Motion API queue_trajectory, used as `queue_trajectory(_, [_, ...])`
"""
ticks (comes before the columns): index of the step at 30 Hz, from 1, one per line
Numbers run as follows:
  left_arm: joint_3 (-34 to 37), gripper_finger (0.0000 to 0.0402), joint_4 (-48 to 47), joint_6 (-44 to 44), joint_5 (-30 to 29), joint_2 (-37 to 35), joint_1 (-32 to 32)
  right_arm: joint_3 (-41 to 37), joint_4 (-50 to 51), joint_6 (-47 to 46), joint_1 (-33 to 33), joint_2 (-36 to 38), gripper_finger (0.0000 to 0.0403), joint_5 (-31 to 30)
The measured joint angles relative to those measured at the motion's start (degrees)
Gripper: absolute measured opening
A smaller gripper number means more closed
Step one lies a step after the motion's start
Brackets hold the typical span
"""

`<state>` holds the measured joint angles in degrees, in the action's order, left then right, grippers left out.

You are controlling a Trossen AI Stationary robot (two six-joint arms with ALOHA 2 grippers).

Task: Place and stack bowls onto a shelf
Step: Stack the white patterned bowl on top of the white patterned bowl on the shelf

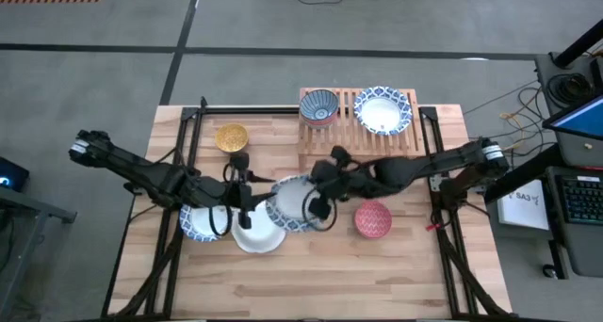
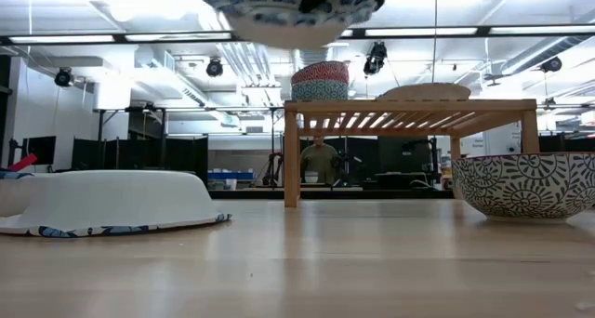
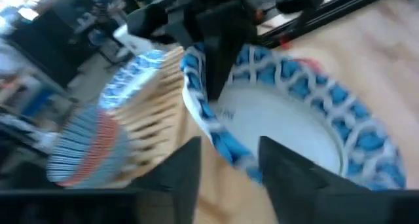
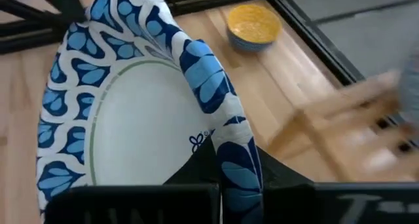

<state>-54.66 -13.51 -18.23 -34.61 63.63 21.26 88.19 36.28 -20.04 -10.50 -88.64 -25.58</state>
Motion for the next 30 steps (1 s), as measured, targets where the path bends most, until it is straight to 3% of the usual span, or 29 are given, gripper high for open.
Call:
queue_trajectory(5, [-2.0, 0.0214, -2.0, -5.1, -9.3, -0.3, 0.0, 5.4, 12.5, -1.3, 6.1, 5.3, 0.0009, 2.5])
queue_trajectory(9, [-2.0, 0.0244, -3.6, -4.3, -11.5, -1.1, 0.0, 11.6, 22.9, -2.5, 14.8, 10.3, 0.0009, 4.3])
queue_trajectory(16, [-2.0, 0.0245, -4.8, 2.9, -11.5, -1.3, 0.0, 19.1, 36.7, -4.0, 40.0, 16.1, 0.0009, 12.7])
queue_trajectory(21, [-1.9, 0.0239, -4.8, 4.5, -11.5, -1.2, 0.0, 17.7, 39.7, -1.6, 55.7, 16.8, 0.0009, 18.5])
queue_trajectory(25, [-1.9, 0.0237, -4.8, 5.9, -11.4, -1.2, 0.0, 15.1, 39.1, 0.6, 61.0, 15.4, 0.0014, 22.6])
queue_trajectory(30, [-1.9, 0.0237, -5.0, 6.8, -11.4, -1.1, 0.0, 12.6, 37.9, 1.9, 62.1, 13.3, 0.0039, 23.1])
